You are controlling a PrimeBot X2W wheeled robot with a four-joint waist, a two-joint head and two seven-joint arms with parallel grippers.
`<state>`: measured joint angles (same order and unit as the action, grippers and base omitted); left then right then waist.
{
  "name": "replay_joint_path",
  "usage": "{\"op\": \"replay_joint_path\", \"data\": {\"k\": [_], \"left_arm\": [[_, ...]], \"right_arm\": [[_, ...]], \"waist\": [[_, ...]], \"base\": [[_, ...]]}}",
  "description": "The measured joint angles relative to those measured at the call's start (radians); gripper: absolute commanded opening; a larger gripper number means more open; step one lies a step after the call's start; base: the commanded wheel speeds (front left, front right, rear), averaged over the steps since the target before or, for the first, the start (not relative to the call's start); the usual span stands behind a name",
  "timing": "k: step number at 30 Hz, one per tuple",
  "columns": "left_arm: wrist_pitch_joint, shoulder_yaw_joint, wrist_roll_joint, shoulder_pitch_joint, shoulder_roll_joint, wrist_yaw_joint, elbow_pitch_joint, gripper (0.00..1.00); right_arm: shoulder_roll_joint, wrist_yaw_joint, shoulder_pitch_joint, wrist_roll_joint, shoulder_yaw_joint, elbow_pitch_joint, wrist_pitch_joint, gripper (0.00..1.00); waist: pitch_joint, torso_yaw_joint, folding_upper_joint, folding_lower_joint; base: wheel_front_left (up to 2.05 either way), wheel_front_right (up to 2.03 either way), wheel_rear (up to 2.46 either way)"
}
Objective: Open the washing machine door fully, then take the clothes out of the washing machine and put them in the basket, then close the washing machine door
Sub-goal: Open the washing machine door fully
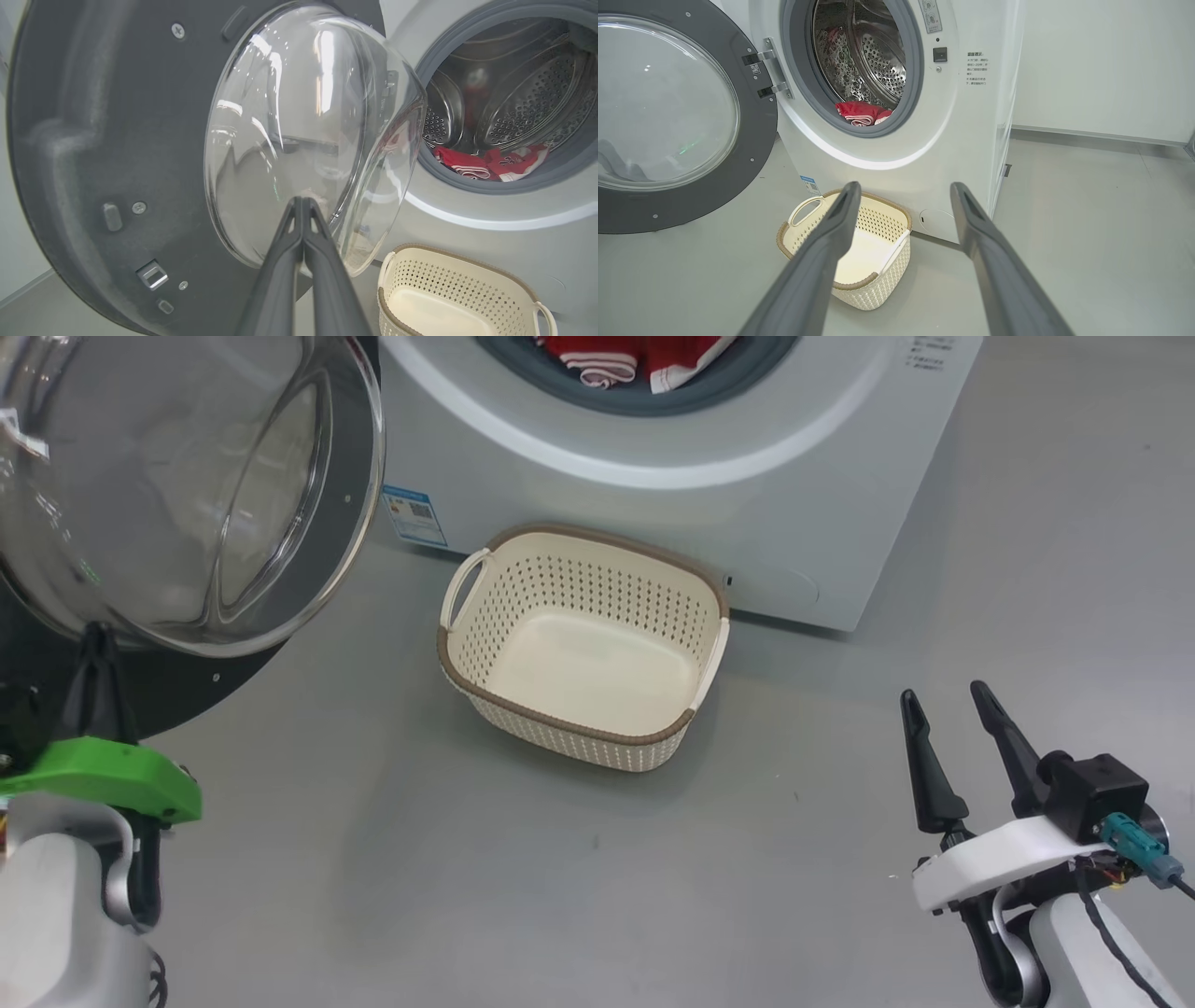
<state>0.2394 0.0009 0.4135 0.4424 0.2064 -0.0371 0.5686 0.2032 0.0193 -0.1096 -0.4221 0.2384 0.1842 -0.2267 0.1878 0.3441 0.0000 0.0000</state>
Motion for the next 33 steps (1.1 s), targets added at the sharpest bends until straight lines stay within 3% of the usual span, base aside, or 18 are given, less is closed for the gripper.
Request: {"op": "replay_joint_path", "data": {"k": [9, 21, 31, 32, 33], "left_arm": [[0.008, -0.021, -0.004, -0.107, -0.022, -0.031, -0.076, 0.0], [0.01, -0.032, -0.004, -0.198, -0.055, -0.038, -0.175, 0.0], [0.01, -0.075, -0.003, -0.243, -0.089, -0.057, -0.227, 0.0], [0.01, -0.077, -0.003, -0.25, -0.091, -0.057, -0.231, 0.26], [0.01, -0.078, -0.003, -0.257, -0.092, -0.058, -0.234, 0.77]], "right_arm": [[-0.018, 0.0, 0.047, -0.009, 0.0, 0.007, -0.008, 1.0], [-0.02, -0.004, 0.087, -0.009, -0.011, -0.027, -0.009, 1.0], [-0.019, -0.013, 0.119, -0.009, -0.03, -0.045, -0.016, 1.0], [-0.019, -0.013, 0.119, -0.009, -0.031, -0.046, -0.016, 1.0], [-0.019, -0.013, 0.119, -0.009, -0.032, -0.048, -0.016, 1.0]], "waist": [[-0.083, -0.076, 0.0, 0.0], [-0.135, -0.198, 0.0, 0.0], [-0.139, -0.236, 0.0, 0.0], [-0.14, -0.237, 0.0, 0.0], [-0.14, -0.238, 0.0, 0.0]], "base": [[0.0, 0.0, 0.0], [0.0, 0.0, 0.0], [0.0, 0.0, 0.0], [0.0, 0.0, 0.0], [0.0, 0.0, 0.0]]}}
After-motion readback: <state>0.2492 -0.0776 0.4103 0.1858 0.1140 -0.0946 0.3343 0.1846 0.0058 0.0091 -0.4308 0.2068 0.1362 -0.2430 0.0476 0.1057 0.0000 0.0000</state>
